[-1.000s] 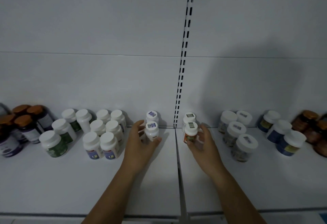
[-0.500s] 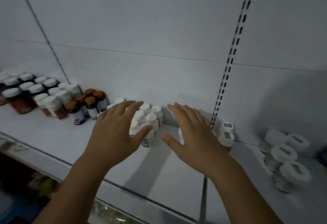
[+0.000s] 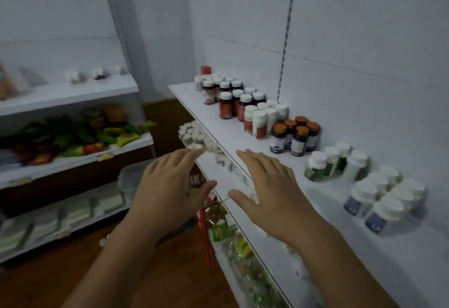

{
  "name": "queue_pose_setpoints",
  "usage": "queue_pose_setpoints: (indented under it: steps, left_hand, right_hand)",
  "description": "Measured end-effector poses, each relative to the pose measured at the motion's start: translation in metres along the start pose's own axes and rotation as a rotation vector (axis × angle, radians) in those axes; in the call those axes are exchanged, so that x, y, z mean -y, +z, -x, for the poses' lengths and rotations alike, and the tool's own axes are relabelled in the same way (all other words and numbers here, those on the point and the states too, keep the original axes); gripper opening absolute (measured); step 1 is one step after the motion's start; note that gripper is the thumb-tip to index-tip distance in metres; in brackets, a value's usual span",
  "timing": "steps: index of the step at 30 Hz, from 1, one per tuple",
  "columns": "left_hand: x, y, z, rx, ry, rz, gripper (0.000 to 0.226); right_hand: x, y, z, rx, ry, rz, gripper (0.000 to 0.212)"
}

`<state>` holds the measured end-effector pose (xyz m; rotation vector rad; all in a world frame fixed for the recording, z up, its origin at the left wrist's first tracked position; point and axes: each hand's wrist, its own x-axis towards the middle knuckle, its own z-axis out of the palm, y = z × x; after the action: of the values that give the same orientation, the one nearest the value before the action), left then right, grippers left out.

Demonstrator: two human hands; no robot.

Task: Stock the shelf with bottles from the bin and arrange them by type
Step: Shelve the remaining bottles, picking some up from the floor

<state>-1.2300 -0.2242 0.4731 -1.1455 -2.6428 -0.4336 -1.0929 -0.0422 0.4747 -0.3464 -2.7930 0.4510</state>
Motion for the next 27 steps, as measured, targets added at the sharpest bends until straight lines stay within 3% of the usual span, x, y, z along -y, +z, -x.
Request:
queue_pose_setpoints:
  steps: [14,20,27]
  left_hand:
    - [0.35,-0.036,0.064,-0.046,-0.372,-0.038,0.074]
    - [0.453,-0.028,0.096,-0.036,-0.552,-0.017,0.073]
    - [0.552,0.005,0.095,0.001,-0.688,-0.014,0.072]
  right_hand:
    - [0.26,0.187,-0.185,0.208,-0.262,-0.034,0.076]
    - [0.342,0.262,-0.242,0.355,-0.39,-0.097,0.074]
    - [0.39,0.357,-0.318,0.474,-0.452,-0.159,0.072]
